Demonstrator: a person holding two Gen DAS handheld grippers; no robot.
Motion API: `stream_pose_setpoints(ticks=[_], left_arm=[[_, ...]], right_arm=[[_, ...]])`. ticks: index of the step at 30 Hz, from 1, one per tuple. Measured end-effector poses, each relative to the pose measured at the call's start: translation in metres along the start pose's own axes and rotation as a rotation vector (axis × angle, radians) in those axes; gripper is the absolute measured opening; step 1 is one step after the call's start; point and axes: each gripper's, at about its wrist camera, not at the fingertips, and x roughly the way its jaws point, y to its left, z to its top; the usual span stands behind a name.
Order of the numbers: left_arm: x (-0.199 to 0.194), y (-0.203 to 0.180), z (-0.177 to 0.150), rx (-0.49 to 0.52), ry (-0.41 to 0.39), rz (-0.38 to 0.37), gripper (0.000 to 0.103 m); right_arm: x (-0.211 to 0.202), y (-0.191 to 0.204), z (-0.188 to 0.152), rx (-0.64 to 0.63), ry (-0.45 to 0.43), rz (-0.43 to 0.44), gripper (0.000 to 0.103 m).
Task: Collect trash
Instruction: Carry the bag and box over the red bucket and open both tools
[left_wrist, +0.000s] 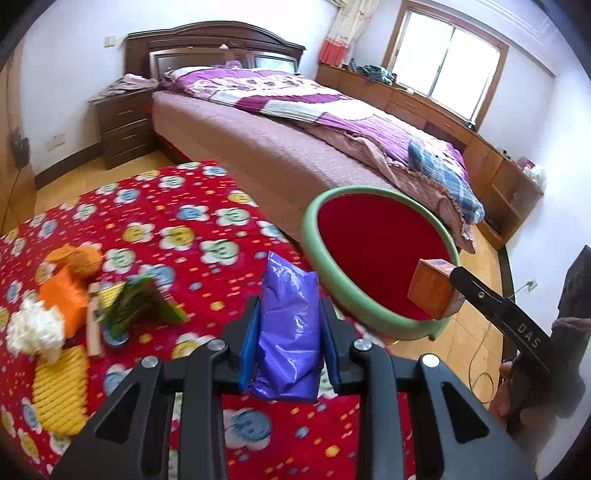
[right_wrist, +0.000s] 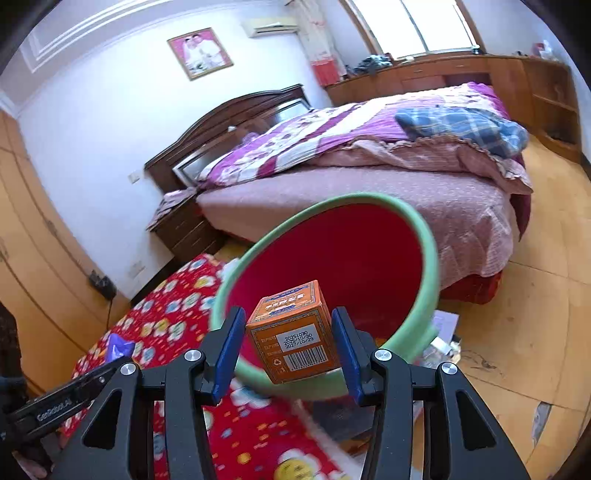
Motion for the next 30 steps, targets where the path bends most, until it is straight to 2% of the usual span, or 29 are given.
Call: stream_pose_setpoints(ticks=[5, 11, 21, 23, 25, 26, 30], left_arm=[[0.021, -0.021, 0.008, 0.031, 0.011, -0.023, 0.031], [0.042, -0.039, 0.014, 0.059, 0.029, -0.035, 0.031], [0.065, -0.061, 0.025, 0.107, 0.027, -0.056, 0.031], [0.069, -0.064, 0.028, 0.113, 0.031, -0.057, 0.033], [0.073, -0.066, 0.030, 0.117, 0.034, -0.054, 0.044], [0.074, -0.067, 0.030, 0.118, 0.032, -0.052, 0.046], [0.073, -0.068, 0.031, 0.118, 0.030, -0.059, 0.047]], right_arm=[[0.007, -0.016, 0.004, 0.016, 0.009, -0.023, 0.051], [0.011, -0.028, 0.004, 0.026, 0.018, 0.012, 0.051], [0.002, -0.043, 0.003, 0.061, -0.007, 0.018, 0.051], [0.000, -0.045, 0.003, 0.070, -0.006, 0.018, 0.051], [-0.001, -0.047, 0.002, 0.077, -0.006, 0.014, 0.051], [-0.001, -0.048, 0.002, 0.079, -0.006, 0.013, 0.051], [-0.002, -0.049, 0.002, 0.086, -0.006, 0.014, 0.051]])
